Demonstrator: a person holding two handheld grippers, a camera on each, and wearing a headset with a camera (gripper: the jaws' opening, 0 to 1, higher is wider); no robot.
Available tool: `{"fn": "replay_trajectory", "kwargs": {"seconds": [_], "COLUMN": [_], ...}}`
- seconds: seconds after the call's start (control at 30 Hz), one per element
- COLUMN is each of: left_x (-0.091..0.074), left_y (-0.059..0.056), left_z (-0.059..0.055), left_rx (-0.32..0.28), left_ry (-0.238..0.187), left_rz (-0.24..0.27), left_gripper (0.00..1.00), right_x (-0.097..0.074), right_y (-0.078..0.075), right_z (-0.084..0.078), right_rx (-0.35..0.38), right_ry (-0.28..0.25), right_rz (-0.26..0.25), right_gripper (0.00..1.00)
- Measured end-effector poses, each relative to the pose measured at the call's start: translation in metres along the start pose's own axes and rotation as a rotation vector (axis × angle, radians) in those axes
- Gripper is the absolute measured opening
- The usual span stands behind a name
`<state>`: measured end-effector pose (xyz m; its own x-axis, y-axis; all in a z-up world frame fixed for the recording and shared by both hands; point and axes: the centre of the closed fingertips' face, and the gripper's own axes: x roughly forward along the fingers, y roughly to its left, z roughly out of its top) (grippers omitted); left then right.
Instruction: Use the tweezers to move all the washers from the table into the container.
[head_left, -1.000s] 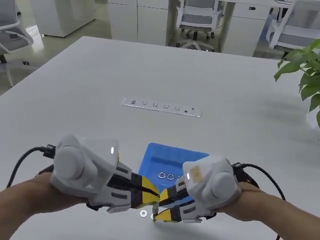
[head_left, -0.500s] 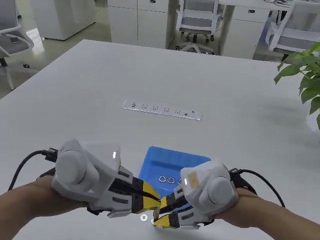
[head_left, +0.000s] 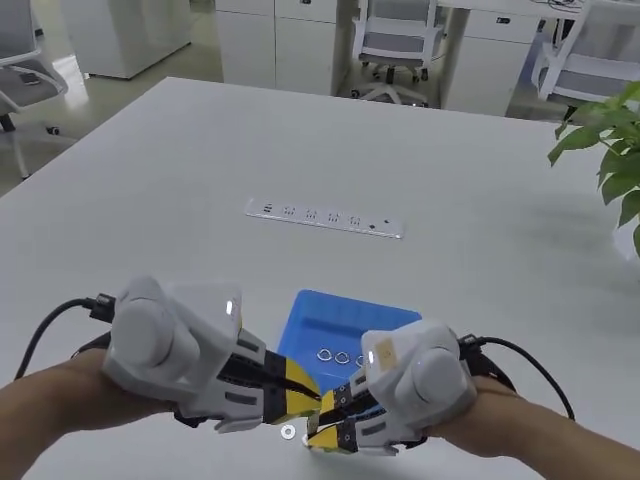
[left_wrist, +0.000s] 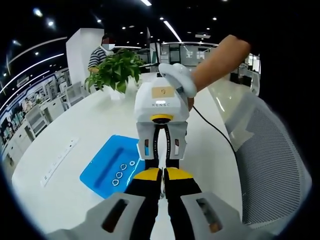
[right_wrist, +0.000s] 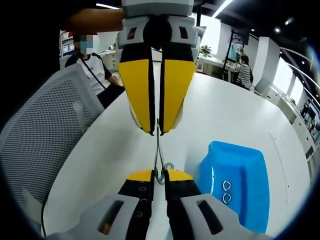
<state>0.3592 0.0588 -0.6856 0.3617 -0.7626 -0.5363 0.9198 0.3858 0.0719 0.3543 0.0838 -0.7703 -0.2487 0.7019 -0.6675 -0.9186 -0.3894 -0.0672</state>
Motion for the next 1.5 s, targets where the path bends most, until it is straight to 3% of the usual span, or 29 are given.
{"fn": "replay_trajectory", "kwargs": {"seconds": [0.17,0.6,0.67,0.83,1.07,1.5], "left_x": [-0.004,-0.014,-0.016,-0.021,-0.029,-0.039], "left_y": [0.000,0.006,0.008,0.009,0.007,0.013], "left_z": [0.003,-0.002,-0.004,-0.015,-0.019,-0.023], "left_rx": [-0.012,-0.103,-0.144,-0.178,-0.214,-0.245], "left_ry": [-0.018,-0.054,-0.061,-0.062,-0.084,-0.104], "left_rz": [0.008,0.085,0.101,0.131,0.161,0.205], "left_gripper": [0.12,0.47,0.55,0.69,0.80,0.94], "right_x": [-0.002,-0.019,-0.023,-0.031,-0.040,-0.064], "right_y": [0.000,-0.001,-0.002,-0.004,-0.007,-0.022], "right_z": [0.000,0.014,0.017,0.024,0.032,0.046], "right_rx": [0.006,-0.001,-0.004,-0.010,-0.009,-0.009], "right_ry": [-0.002,-0.020,-0.020,-0.030,-0.047,-0.079], "right_rz": [-0.005,-0.033,-0.036,-0.050,-0.063,-0.100], "right_gripper": [0.09,0.09,0.09,0.09,0.09,0.09]}}
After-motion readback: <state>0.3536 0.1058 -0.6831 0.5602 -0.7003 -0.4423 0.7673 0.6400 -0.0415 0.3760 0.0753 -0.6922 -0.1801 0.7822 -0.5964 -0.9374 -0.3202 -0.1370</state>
